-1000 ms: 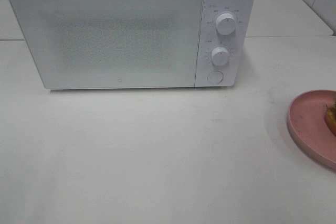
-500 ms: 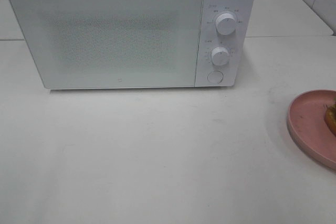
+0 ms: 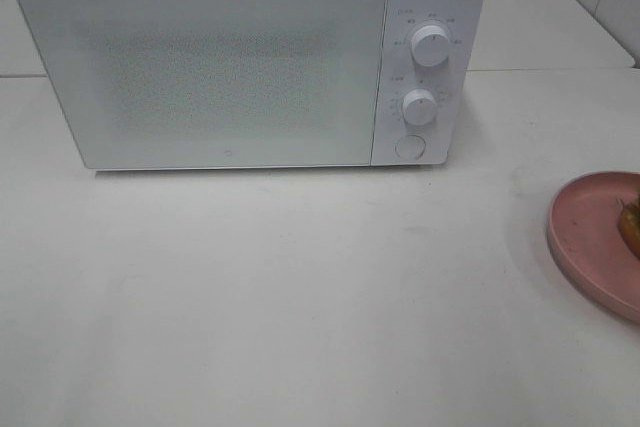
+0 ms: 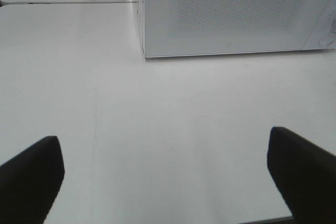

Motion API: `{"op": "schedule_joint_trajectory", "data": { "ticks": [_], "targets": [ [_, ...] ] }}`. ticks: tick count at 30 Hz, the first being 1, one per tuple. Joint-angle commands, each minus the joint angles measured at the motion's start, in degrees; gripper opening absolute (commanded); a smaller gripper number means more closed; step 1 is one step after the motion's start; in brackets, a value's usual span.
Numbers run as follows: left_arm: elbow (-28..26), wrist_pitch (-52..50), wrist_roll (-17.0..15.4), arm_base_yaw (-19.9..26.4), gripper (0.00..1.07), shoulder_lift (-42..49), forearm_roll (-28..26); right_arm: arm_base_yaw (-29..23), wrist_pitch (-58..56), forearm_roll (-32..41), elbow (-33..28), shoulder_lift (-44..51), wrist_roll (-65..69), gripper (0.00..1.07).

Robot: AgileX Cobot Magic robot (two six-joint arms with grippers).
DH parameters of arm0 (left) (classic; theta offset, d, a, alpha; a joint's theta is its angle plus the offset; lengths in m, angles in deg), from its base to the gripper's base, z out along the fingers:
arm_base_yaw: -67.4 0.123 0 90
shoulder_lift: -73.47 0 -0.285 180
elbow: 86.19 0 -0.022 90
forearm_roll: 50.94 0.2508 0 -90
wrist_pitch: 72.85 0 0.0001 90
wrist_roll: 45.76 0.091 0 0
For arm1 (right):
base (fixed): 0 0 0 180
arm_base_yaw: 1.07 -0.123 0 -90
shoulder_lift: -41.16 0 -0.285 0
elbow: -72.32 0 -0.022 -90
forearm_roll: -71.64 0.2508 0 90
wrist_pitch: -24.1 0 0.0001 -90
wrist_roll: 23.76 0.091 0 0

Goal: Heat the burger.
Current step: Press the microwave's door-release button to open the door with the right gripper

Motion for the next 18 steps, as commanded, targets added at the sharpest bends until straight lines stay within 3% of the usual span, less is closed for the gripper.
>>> {"op": "schedule_joint_trajectory", "data": {
  "ticks": [1,18],
  "targets": [
    [0.1,-0.3,0.2,0.0,1.04,1.3,0.1,0.2,5.3,0.1,0.0,-3.0,0.6,0.76],
    [0.1,-0.3,0.2,0.0,1.04,1.3,0.1,0.2,19.7,0.1,0.0,-16.3,0.6,0.76]
  ]
}}
